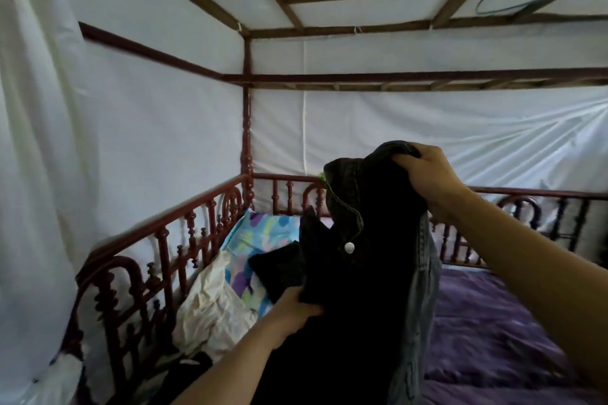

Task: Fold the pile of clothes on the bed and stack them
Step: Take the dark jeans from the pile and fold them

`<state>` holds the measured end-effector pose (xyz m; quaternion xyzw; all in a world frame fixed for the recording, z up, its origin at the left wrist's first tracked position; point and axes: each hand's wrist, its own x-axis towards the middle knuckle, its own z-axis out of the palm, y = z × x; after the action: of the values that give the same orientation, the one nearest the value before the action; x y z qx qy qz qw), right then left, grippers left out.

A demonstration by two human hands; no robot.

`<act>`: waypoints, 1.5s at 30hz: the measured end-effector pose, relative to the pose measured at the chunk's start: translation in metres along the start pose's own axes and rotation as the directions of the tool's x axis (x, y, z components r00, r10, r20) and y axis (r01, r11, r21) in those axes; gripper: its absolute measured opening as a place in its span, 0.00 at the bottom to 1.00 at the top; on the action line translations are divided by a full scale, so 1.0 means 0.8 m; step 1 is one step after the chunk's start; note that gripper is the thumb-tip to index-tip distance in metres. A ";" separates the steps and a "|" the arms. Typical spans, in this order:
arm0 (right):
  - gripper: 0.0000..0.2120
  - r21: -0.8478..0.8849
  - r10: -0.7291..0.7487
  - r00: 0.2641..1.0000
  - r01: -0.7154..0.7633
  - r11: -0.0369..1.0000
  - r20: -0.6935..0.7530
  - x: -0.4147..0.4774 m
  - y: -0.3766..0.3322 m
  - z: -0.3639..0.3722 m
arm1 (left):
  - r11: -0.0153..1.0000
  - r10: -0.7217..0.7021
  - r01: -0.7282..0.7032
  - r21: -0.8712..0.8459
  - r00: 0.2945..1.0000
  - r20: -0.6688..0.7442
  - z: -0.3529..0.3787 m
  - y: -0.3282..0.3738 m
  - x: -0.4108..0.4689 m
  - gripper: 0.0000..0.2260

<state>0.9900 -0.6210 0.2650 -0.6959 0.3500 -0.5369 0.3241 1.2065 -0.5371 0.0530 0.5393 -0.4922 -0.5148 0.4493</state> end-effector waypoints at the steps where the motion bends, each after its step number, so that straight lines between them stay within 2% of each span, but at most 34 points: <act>1: 0.10 -0.010 -0.006 1.000 0.005 1.000 -0.029 -0.003 -0.001 -0.019 | 0.997 0.041 -0.038 0.061 0.998 -0.048 0.002 0.008 0.003 0.15; 2: 0.11 -0.027 -0.010 0.998 0.008 1.000 -0.067 -0.006 0.000 -0.040 | 0.990 0.093 -0.082 0.111 0.991 -0.095 0.001 0.019 0.007 0.09; 4: 0.11 -0.071 0.002 0.991 -0.011 0.997 -0.132 -0.015 0.013 -0.086 | 0.961 0.217 -0.174 0.216 0.956 -0.196 -0.010 0.049 0.012 0.07; 6: 0.09 -0.096 0.085 0.982 -0.102 0.990 -0.168 -0.031 0.038 -0.130 | 0.921 0.346 -0.255 0.294 0.882 -0.320 -0.019 0.084 0.017 0.04; 8: 0.08 -0.161 0.203 0.968 -0.226 0.961 -0.145 -0.046 0.074 -0.161 | 0.876 0.452 -0.326 0.355 0.810 -0.373 -0.019 0.114 0.019 0.05; 10: 0.04 -0.184 0.353 0.931 -0.364 0.913 -0.093 -0.068 0.108 -0.189 | 0.830 0.522 -0.376 0.412 0.784 -0.337 -0.001 0.136 0.024 0.12; 13: 0.10 -0.201 0.535 0.844 -0.520 0.830 0.026 -0.104 0.149 -0.214 | 0.713 0.606 -0.391 0.582 0.761 -0.232 0.033 0.143 0.029 0.18; 17: 0.11 -0.131 0.621 0.768 -0.607 0.784 0.157 -0.143 0.186 -0.215 | 0.671 0.660 -0.427 0.606 0.716 -0.226 0.065 0.142 0.032 0.20; 20: 0.08 -0.066 0.638 0.683 -0.663 0.746 0.357 -0.155 0.186 -0.209 | 0.587 0.777 -0.548 0.596 0.587 -0.226 0.082 0.173 0.026 0.20; 21: 0.08 -0.084 0.619 0.672 -0.647 0.758 0.407 -0.156 0.182 -0.207 | 0.541 0.816 -0.582 0.607 0.539 -0.209 0.083 0.186 0.021 0.20; 22: 0.10 -0.136 0.588 0.695 -0.591 0.795 0.413 -0.154 0.179 -0.208 | 0.495 0.842 -0.605 0.623 0.511 -0.172 0.081 0.197 0.014 0.19; 23: 0.10 -0.221 0.529 0.761 -0.480 0.849 0.376 -0.151 0.179 -0.209 | 0.458 0.848 -0.609 0.648 0.518 -0.113 0.075 0.204 0.007 0.18; 24: 0.07 -0.328 0.434 0.851 -0.336 0.883 0.296 -0.146 0.179 -0.210 | 0.435 0.819 -0.570 0.696 0.572 -0.043 0.066 0.207 -0.001 0.18; 25: 0.05 -0.434 0.318 0.927 -0.207 0.877 0.199 -0.142 0.179 -0.214 | 0.402 0.747 -0.476 0.782 0.665 0.020 0.055 0.203 -0.006 0.20; 26: 0.06 -0.523 0.210 0.972 -0.123 0.844 0.109 -0.139 0.178 -0.219 | 0.321 0.637 -0.351 0.880 0.768 0.074 0.045 0.195 -0.011 0.22; 27: 0.06 -0.584 0.126 0.991 -0.074 0.808 0.049 -0.136 0.174 -0.223 | 0.194 0.510 -0.231 0.953 0.854 0.104 0.038 0.183 -0.014 0.22; 28: 0.04 -0.623 0.052 0.998 -0.025 0.782 0.025 -0.134 0.169 -0.224 | 0.061 0.418 -0.136 0.989 0.903 0.098 0.032 0.171 -0.014 0.21; 29: 0.02 -0.633 -0.004 0.999 0.024 0.774 0.034 -0.133 0.163 -0.221 | 0.002 0.384 -0.065 0.998 0.922 0.060 0.027 0.161 -0.012 0.19; 30: 0.03 -0.619 -0.043 0.997 0.072 0.782 0.063 -0.134 0.158 -0.215 | 0.035 0.403 -0.020 0.999 0.915 0.004 0.022 0.155 -0.010 0.16; 31: 0.04 -0.591 -0.073 0.992 0.119 0.798 0.100 -0.134 0.152 -0.209 | 0.113 0.452 0.009 0.994 0.890 -0.060 0.017 0.152 -0.008 0.13; 34: 0.05 -0.487 -0.121 0.971 0.208 0.848 0.204 -0.134 0.128 -0.196 | 0.291 0.589 0.083 0.953 0.770 -0.247 0.008 0.156 -0.002 0.10; 36: 0.03 -0.374 -0.120 0.959 0.214 0.902 0.257 -0.131 0.111 -0.197 | 0.364 0.649 0.112 0.925 0.681 -0.338 0.006 0.164 0.006 0.13; 38: 0.02 -0.251 -0.134 0.948 0.210 0.945 0.287 -0.129 0.099 -0.202 | 0.407 0.678 0.121 0.906 0.625 -0.388 0.000 0.176 0.020 0.08; 41: 0.03 -0.082 -0.104 0.951 0.133 0.988 0.290 -0.119 0.092 -0.215 | 0.438 0.706 0.130 0.890 0.563 -0.430 -0.017 0.199 0.048 0.02; 43: 0.06 0.014 -0.046 0.951 0.044 0.999 0.306 -0.110 0.101 -0.229 | 0.472 0.726 0.099 0.876 0.520 -0.450 -0.018 0.216 0.073 0.02; 45: 0.11 0.065 0.038 0.944 -0.063 0.996 0.329 -0.103 0.123 -0.244 | 0.481 0.735 0.051 0.875 0.521 -0.434 -0.004 0.229 0.107 0.03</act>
<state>0.7716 -0.6204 0.1822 -0.7534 0.2888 -0.4182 0.4172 1.1962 -0.6426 0.2251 0.7151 -0.5300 0.1771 0.4201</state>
